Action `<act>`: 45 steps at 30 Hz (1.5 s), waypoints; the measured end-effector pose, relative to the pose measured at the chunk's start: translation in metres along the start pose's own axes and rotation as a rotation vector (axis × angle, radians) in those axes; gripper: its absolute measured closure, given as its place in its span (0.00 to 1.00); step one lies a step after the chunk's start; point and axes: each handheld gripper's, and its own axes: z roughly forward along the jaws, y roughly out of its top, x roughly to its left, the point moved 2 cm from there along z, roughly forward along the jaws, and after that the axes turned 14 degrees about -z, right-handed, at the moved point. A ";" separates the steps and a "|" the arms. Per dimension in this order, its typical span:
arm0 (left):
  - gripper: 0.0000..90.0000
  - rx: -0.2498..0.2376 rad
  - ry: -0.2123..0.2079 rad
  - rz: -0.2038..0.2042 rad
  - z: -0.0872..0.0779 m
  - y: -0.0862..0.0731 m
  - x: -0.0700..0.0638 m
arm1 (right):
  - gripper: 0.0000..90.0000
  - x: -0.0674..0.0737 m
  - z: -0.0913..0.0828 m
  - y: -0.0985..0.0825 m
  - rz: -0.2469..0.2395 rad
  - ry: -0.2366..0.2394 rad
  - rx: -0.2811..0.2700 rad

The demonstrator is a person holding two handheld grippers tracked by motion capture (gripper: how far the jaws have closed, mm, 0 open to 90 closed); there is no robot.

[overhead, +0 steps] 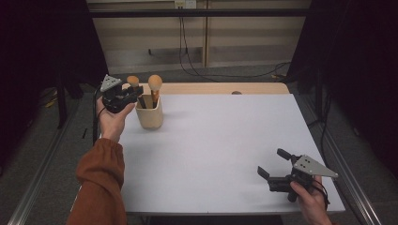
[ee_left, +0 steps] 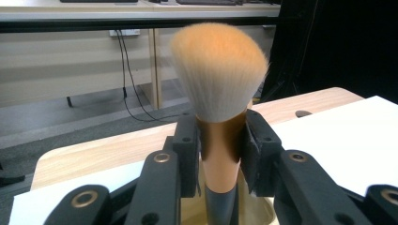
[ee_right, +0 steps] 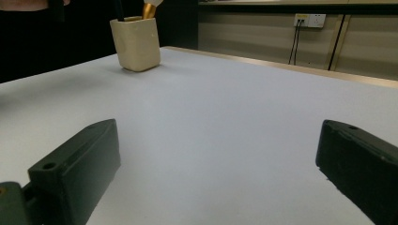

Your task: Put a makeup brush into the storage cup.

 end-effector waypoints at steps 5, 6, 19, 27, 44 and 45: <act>0.78 0.009 0.006 -0.013 0.002 -0.005 0.002 | 0.00 0.000 0.000 0.000 0.002 -0.001 0.000; 0.78 0.012 0.007 -0.011 0.002 -0.006 0.003 | 0.00 0.000 0.000 0.000 0.003 0.000 0.002; 0.78 0.036 -0.003 -0.021 0.008 -0.019 0.004 | 0.00 0.001 0.002 -0.002 -0.001 0.012 0.012; 0.74 0.047 -0.003 -0.028 0.011 -0.023 0.003 | 0.00 0.001 0.001 -0.002 0.001 0.014 0.011; 0.25 0.028 0.078 -0.064 0.010 -0.024 0.012 | 0.00 -0.002 0.002 -0.003 0.001 0.011 0.008; 0.24 0.034 0.065 -0.060 0.010 -0.025 0.012 | 0.00 -0.002 0.002 -0.003 0.003 0.011 0.008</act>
